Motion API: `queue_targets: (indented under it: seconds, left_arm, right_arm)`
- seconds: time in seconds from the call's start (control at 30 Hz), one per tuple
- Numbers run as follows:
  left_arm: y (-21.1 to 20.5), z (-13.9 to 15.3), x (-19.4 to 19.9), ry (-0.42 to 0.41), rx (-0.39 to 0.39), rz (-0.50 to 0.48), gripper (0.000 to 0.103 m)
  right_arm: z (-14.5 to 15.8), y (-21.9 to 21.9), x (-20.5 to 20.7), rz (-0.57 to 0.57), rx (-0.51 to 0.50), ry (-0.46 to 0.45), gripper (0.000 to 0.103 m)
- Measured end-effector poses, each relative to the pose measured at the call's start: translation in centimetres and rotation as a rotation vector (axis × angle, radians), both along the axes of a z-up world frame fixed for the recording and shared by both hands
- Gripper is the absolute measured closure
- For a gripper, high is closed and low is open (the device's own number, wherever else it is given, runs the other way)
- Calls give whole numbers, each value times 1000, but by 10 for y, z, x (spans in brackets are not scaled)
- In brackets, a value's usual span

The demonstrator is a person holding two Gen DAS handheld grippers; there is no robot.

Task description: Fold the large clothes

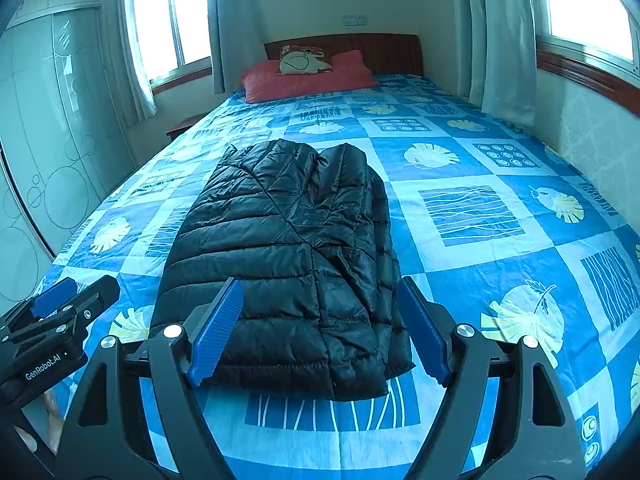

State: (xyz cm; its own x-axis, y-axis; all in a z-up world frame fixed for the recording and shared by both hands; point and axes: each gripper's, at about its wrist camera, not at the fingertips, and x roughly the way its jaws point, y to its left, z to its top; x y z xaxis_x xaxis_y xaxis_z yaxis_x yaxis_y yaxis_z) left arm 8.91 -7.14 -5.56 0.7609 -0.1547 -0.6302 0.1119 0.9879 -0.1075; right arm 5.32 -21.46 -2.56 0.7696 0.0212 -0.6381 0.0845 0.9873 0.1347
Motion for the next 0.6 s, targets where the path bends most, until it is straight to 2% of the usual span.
queue_targets:
  seconds: [0.6]
  left_arm:
    - [2, 0, -6, -4, -13, 7, 19]
  right_arm:
    - [1, 4, -4, 9, -2, -2, 24]
